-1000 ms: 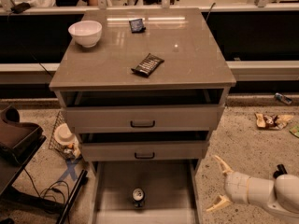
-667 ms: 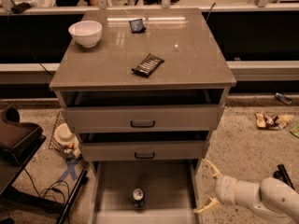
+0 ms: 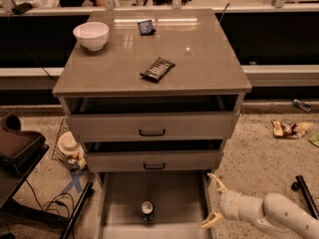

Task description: Pick pepsi can from bottom drawer and place on counter

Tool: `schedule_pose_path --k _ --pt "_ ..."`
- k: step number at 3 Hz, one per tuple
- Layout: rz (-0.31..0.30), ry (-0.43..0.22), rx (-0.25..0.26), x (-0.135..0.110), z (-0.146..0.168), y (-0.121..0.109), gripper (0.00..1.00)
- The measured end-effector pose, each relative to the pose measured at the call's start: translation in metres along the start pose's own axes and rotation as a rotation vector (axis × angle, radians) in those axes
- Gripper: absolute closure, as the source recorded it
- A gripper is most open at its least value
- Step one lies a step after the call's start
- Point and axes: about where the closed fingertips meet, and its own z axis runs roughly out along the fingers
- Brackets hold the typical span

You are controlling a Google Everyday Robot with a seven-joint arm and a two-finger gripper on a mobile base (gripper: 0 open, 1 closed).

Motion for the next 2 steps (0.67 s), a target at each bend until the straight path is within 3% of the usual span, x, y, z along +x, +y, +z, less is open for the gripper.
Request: schedule_pose_path --k 2 --pt "0.058 -0.145 -0.059 0.039 0.094 0.006 0.00"
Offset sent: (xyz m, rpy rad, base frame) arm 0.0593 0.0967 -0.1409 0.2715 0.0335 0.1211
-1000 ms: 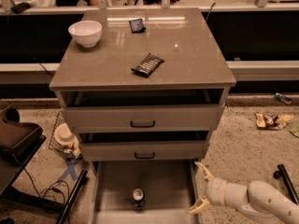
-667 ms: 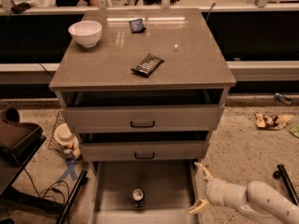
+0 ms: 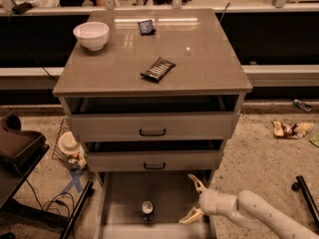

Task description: Pick pepsi can from bottom drawer and place on counter

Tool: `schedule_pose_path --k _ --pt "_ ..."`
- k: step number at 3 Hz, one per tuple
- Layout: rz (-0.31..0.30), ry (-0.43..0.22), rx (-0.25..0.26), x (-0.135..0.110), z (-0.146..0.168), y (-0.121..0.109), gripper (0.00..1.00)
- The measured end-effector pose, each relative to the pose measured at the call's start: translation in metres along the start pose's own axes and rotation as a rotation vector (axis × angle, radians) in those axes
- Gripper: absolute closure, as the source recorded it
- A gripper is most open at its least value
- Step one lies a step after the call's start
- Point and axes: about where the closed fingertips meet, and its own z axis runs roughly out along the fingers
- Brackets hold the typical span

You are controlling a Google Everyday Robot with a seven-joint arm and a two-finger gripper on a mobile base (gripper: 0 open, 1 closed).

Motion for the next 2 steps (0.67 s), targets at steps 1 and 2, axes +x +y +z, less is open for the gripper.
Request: schedule_pose_path --k 1,2 --pt "0.010 -0.056 -0.051 0.026 0.044 0.009 0.00" --pt "0.018 -0.094 -0.117 0.044 0.080 0.027 0.00"
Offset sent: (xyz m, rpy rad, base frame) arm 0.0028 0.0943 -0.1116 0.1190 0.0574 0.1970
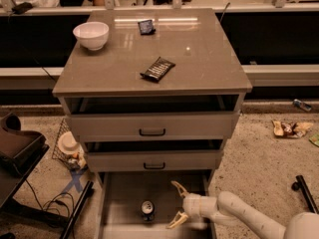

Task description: Pick pepsi can from bottom drawer and place on counter

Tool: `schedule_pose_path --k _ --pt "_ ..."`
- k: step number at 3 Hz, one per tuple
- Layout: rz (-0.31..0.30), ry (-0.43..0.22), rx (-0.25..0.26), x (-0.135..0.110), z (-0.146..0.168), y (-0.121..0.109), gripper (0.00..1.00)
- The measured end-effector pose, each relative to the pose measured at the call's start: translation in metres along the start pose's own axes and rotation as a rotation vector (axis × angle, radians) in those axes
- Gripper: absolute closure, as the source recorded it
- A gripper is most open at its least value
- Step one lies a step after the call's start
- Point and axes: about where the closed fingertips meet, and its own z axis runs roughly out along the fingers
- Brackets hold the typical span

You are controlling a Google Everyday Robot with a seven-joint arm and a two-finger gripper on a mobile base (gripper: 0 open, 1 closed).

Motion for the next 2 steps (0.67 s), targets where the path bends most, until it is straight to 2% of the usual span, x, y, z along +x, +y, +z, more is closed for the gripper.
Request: schedule_pose_path --k 2 --pt "0.027 -0.038 -0.116 0.028 0.067 0.023 0.00"
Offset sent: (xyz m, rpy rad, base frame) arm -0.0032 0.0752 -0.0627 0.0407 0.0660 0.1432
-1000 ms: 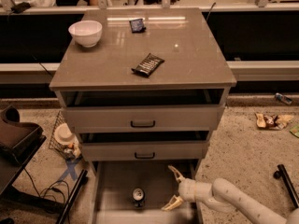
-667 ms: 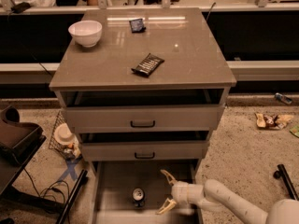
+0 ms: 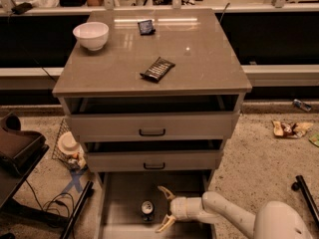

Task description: Pick pepsi can from bottom drawer and place on counter

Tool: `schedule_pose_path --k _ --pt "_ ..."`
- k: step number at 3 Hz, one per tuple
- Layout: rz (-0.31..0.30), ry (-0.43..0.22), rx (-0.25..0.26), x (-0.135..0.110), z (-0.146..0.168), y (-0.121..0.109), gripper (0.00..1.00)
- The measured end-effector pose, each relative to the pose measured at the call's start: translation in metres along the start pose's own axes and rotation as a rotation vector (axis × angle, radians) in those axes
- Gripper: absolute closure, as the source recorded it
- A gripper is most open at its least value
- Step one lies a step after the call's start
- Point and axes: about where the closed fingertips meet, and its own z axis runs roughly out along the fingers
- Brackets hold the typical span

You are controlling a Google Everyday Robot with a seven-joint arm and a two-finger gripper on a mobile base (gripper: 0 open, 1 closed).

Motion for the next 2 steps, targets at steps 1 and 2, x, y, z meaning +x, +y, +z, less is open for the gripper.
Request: schedule_pose_path --k 1,2 --pt "0.004 0.009 -0.029 0.005 0.019 0.001 0.00" --pt "0.014 0.022 -0.069 0.012 0.037 0.006 0.00"
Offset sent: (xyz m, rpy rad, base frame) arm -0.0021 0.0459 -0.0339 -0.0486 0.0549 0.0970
